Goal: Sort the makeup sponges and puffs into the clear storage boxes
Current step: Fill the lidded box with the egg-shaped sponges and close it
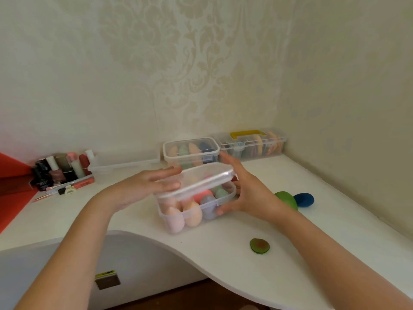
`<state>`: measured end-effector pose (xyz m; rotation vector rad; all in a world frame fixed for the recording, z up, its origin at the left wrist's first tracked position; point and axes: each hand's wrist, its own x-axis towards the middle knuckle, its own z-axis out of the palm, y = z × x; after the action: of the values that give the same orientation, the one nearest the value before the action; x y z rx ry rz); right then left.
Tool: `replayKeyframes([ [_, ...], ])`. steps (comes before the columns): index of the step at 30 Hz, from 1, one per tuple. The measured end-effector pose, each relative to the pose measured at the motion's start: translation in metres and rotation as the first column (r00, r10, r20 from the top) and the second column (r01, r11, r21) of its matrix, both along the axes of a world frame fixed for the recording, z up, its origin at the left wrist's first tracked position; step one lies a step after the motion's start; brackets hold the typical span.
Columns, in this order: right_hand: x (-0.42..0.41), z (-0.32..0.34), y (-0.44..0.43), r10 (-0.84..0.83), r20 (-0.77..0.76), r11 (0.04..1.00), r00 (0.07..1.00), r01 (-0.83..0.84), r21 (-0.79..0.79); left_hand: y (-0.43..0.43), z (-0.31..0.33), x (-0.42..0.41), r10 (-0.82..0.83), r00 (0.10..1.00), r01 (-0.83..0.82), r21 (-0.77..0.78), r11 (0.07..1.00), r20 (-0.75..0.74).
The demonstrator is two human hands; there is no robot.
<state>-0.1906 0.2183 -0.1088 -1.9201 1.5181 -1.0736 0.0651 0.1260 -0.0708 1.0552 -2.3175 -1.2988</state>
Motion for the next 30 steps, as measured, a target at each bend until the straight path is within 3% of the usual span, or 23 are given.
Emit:
replayKeyframes([
  [3, -0.003, 0.003, 0.005, 0.046, -0.253, 0.998, 0.966, -0.034, 0.052, 0.004, 0.004, -0.006, -0.030, 0.974, 0.054, -0.100, 0.994, 0.225],
  [6, -0.005, 0.004, 0.005, 0.088, -0.422, 0.995, 0.902, -0.059, 0.083, 0.014, 0.000, -0.021, 0.062, 0.877, 0.069, -0.254, 0.965, 0.476],
  [13, -0.011, 0.017, 0.000, 0.179, -0.345, 0.980, 0.922, -0.137, 0.141, 0.027, 0.010, -0.044, 0.142, 0.740, 0.043, -0.257, 0.965, 0.657],
  [16, -0.010, 0.024, -0.004, 0.150, -0.424, 0.987, 0.893, -0.110, 0.117, 0.027, 0.008, -0.047, 0.158, 0.719, 0.058, -0.285, 0.957, 0.677],
  [21, -0.006, 0.023, 0.000, 0.008, -0.650, 0.990, 0.760, -0.097, -0.101, 0.037, -0.005, -0.046, 0.231, 0.758, 0.053, -0.410, 0.910, 0.610],
  [24, -0.008, 0.012, 0.001, -0.024, -0.688, 0.965, 0.726, -0.162, -0.205, 0.037, -0.008, -0.046, 0.237, 0.781, 0.056, -0.442, 0.895, 0.577],
  [30, -0.010, 0.010, 0.002, -0.026, -0.636, 0.976, 0.771, -0.119, -0.184, 0.036, -0.008, -0.045, 0.234, 0.804, 0.032, -0.433, 0.901, 0.547],
])
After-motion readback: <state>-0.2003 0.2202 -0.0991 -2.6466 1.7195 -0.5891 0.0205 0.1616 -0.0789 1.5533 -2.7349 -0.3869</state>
